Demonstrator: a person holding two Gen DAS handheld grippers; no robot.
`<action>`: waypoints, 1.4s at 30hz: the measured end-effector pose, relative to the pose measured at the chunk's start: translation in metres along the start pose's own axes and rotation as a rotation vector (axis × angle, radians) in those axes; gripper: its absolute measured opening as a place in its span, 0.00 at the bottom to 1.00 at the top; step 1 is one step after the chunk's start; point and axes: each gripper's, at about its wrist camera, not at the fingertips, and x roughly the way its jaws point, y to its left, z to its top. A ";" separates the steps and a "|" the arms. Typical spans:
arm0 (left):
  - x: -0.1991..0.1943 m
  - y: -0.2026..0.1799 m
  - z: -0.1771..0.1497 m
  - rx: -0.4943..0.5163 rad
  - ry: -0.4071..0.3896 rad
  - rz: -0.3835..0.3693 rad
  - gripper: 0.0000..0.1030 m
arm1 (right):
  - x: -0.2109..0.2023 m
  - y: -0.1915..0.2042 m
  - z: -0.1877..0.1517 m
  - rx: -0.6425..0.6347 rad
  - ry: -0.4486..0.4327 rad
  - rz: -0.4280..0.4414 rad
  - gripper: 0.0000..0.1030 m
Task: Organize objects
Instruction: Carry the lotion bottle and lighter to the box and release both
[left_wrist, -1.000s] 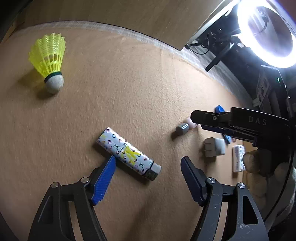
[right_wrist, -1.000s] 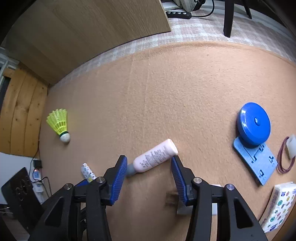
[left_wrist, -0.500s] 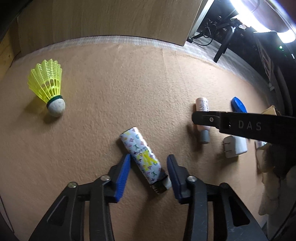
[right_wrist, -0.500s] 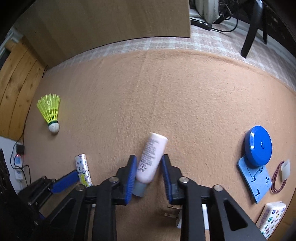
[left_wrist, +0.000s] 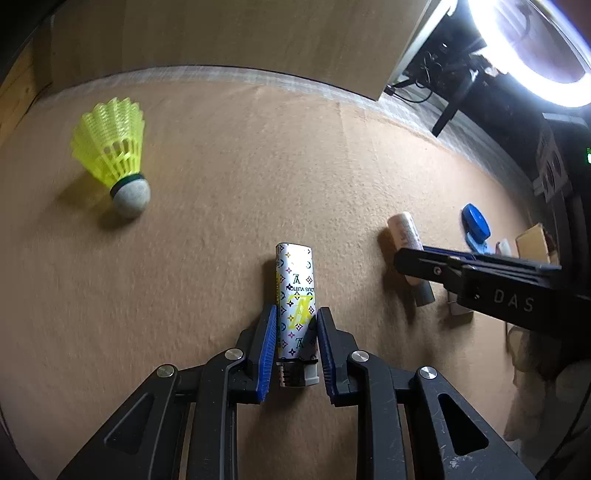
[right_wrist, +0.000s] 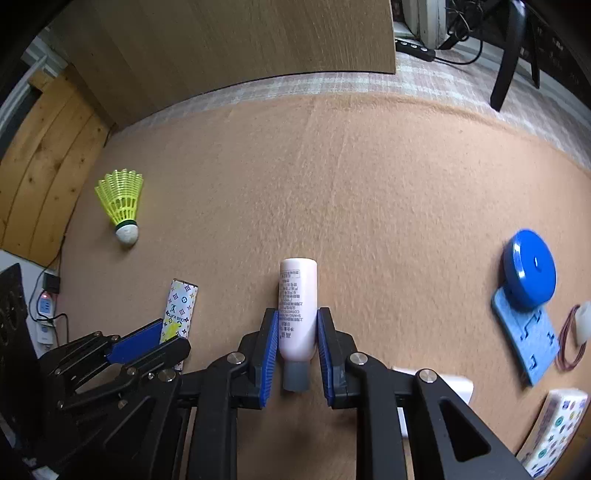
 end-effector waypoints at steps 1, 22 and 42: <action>-0.001 0.001 -0.001 -0.006 -0.002 -0.004 0.23 | -0.002 -0.002 -0.003 0.007 -0.003 0.011 0.18; -0.057 -0.077 0.005 0.099 -0.108 -0.105 0.23 | -0.123 -0.077 -0.049 0.110 -0.201 0.026 0.18; -0.026 -0.304 0.003 0.323 -0.086 -0.264 0.23 | -0.218 -0.251 -0.108 0.297 -0.309 -0.123 0.18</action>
